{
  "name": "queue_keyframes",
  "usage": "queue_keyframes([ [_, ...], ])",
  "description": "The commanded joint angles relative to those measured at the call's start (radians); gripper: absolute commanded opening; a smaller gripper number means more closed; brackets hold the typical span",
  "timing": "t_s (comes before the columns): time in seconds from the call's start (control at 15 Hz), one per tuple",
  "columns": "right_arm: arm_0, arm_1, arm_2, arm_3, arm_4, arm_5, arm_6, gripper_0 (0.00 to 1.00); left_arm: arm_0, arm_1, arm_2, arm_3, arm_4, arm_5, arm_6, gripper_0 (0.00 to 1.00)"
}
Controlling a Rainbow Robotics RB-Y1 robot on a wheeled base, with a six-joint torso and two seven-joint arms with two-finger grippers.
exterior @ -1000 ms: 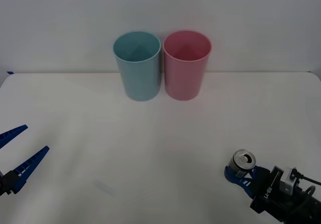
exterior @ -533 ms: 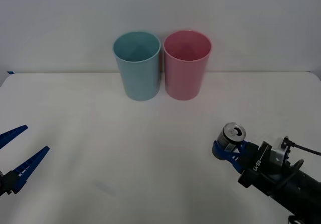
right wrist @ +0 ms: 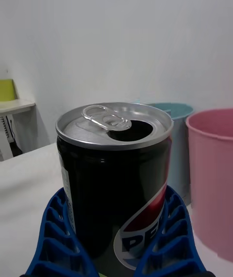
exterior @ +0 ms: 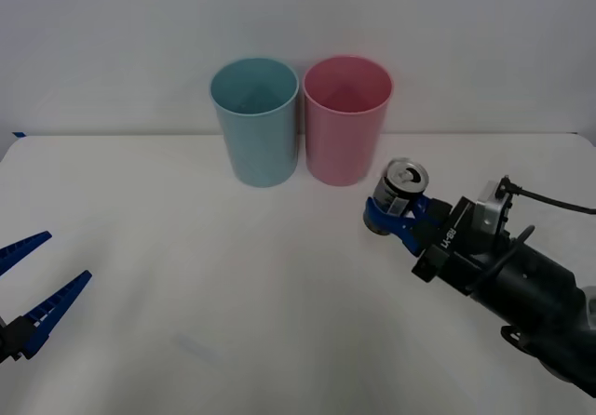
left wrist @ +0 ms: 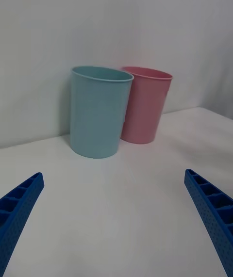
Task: Grasp the object on the table and drop it into the matching bin: aluminum can to the light blue bin, PET bottle to the pink bin.
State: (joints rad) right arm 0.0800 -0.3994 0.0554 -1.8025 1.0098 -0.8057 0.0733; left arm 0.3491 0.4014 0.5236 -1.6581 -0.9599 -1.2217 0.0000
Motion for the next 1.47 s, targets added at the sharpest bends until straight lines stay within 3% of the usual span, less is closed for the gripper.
queue_keyframes([
  [0.07,-0.069,-0.001,0.006,0.000,0.056,0.010,-0.095,0.00,0.000,0.000,0.000,0.000,0.000,0.000,0.000,1.00],
  [0.2,-0.118,-0.004,0.017,-0.001,0.090,0.033,-0.167,0.00,0.000,0.000,0.000,0.000,0.000,0.000,0.000,1.00],
  [0.47,-0.238,-0.068,0.141,-0.001,0.090,0.230,-0.233,0.00,0.000,0.000,0.000,0.000,0.000,0.000,0.000,1.00],
  [0.73,-0.342,-0.119,0.205,-0.001,0.101,0.324,-0.305,0.00,0.000,0.000,0.000,0.000,0.000,0.000,0.000,1.00],
  [1.0,-0.479,-0.191,0.328,0.014,0.101,0.468,-0.412,0.00,0.000,0.000,0.000,0.000,0.000,0.000,0.000,1.00],
  [1.2,-0.608,-0.187,0.377,0.141,0.101,0.473,-0.415,0.00,0.000,0.000,0.000,0.000,0.000,0.000,0.000,1.00],
  [1.47,-0.778,-0.125,0.440,0.345,0.101,0.482,-0.415,0.00,0.000,0.000,0.000,0.000,0.000,0.000,0.000,1.00],
])
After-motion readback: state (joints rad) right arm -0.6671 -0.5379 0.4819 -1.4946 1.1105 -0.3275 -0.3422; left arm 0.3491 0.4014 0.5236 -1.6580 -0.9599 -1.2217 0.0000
